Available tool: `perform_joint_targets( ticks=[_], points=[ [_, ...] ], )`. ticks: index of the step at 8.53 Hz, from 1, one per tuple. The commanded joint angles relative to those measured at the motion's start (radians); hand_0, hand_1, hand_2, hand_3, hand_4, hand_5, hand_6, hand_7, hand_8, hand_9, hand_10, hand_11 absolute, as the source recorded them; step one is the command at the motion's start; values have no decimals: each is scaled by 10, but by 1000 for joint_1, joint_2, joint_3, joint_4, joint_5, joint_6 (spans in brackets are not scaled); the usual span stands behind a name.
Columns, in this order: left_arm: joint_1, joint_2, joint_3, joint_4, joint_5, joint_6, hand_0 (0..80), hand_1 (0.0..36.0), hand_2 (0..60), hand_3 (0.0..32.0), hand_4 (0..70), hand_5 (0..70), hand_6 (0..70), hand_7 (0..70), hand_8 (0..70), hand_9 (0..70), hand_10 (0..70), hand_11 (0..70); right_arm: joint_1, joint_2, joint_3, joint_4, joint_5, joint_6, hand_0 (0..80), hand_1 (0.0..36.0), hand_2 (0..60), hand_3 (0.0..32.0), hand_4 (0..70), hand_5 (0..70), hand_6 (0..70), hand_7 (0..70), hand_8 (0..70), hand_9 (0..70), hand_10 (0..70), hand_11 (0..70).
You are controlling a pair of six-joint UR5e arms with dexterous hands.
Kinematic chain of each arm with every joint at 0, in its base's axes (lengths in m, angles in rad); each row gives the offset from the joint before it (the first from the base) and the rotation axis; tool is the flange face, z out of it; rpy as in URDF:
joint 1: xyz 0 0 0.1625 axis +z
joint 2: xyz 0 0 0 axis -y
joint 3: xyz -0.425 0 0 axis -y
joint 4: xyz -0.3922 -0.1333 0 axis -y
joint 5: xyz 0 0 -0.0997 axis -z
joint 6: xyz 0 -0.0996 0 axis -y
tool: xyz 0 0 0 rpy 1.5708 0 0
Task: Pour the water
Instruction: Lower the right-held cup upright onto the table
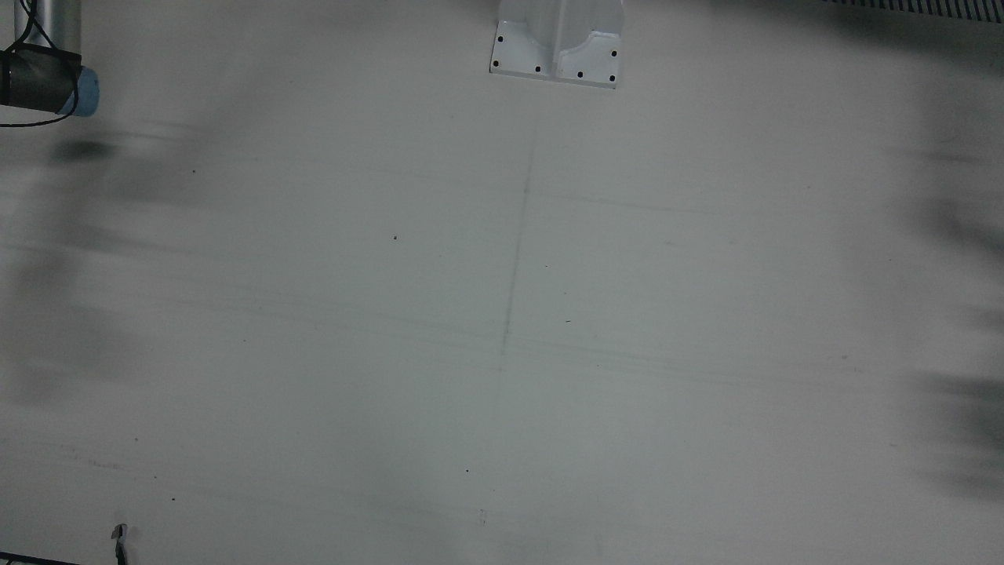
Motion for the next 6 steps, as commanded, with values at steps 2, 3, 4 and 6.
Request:
perform_joint_targets(
  ticks=[2,3,4,6],
  points=[
    [151,-9,61,-54,-2,101,611,257,439,0,625,700,242,289,190,179,56,97,13,-16,106,-12,-11,-2,555,141,0,4,31,470,32,76,58,11,34,66],
    [220,-17,67,-58,-22,121,615,260,445,0,633,700,247,293,192,180,58,100,13,-16,108,-14,-11,-2,549,137,0,58,15,463,27,84,55,13,31,62],
    [275,-20,75,-56,-83,123,615,260,442,0,637,700,247,294,192,180,58,99,13,-15,109,-14,-11,-2,546,139,0,78,10,466,26,91,56,17,30,61],
    [311,-49,76,-27,-111,123,614,259,442,0,637,700,246,293,191,178,55,95,27,-18,128,-14,-13,-2,539,137,0,130,0,466,22,100,58,23,25,53]
  ],
)
